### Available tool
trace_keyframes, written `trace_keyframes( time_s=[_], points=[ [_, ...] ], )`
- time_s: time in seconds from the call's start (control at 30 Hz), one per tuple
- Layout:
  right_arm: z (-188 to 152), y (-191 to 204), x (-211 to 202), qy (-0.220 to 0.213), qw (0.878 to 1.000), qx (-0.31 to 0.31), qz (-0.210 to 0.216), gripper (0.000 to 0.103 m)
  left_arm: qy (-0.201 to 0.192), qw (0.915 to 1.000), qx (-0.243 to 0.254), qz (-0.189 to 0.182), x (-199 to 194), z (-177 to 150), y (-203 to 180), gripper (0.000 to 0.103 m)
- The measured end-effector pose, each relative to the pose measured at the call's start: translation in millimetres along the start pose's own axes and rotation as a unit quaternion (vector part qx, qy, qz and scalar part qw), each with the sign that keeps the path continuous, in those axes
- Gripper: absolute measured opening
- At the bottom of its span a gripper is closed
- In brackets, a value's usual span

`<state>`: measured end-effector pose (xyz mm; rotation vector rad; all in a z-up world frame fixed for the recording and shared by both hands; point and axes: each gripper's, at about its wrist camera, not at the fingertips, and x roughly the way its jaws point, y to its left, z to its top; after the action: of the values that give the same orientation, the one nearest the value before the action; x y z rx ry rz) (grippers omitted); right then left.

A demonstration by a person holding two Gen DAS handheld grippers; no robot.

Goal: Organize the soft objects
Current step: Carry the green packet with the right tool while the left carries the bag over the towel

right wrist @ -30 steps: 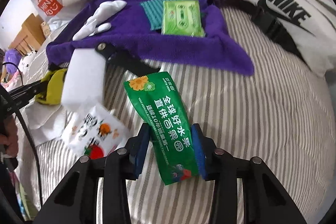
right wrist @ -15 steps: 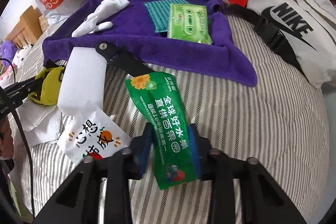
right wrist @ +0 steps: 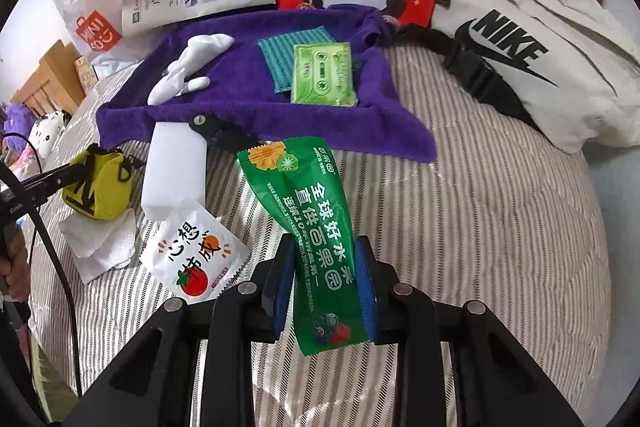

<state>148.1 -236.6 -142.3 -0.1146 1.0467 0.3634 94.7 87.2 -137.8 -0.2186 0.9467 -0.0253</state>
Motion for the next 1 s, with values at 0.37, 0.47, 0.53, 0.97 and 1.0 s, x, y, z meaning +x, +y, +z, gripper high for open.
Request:
trace_keyframes(
  time_s=[0.37,0.47,0.53,0.97,1.0],
  points=[
    [7.8,-7.1,-17.0,-0.012,1.0,0.017,0.007,0.029,-0.019,0.9998,0.001,0.0,-30.7,12.9,-4.1,0.024],
    [13.0,-6.6,-20.3,-0.017,1.0,0.016,0.007,0.029,-0.022,0.9998,-0.003,0.001,-34.6,17.0,-4.6,0.024],
    [17.7,-6.2,-21.4,-0.019,1.0,0.016,0.006,0.029,-0.027,0.9996,-0.007,0.003,-37.1,19.2,-4.8,0.024],
    [49.9,2.6,-30.2,-0.036,0.999,0.013,0.015,0.029,-0.037,0.9993,-0.006,-0.007,-38.2,44.3,-13.7,0.024],
    [53.2,3.4,-31.0,-0.038,0.999,0.013,0.016,0.029,-0.037,0.9993,-0.005,-0.007,-37.5,46.0,-14.3,0.024]
  ],
)
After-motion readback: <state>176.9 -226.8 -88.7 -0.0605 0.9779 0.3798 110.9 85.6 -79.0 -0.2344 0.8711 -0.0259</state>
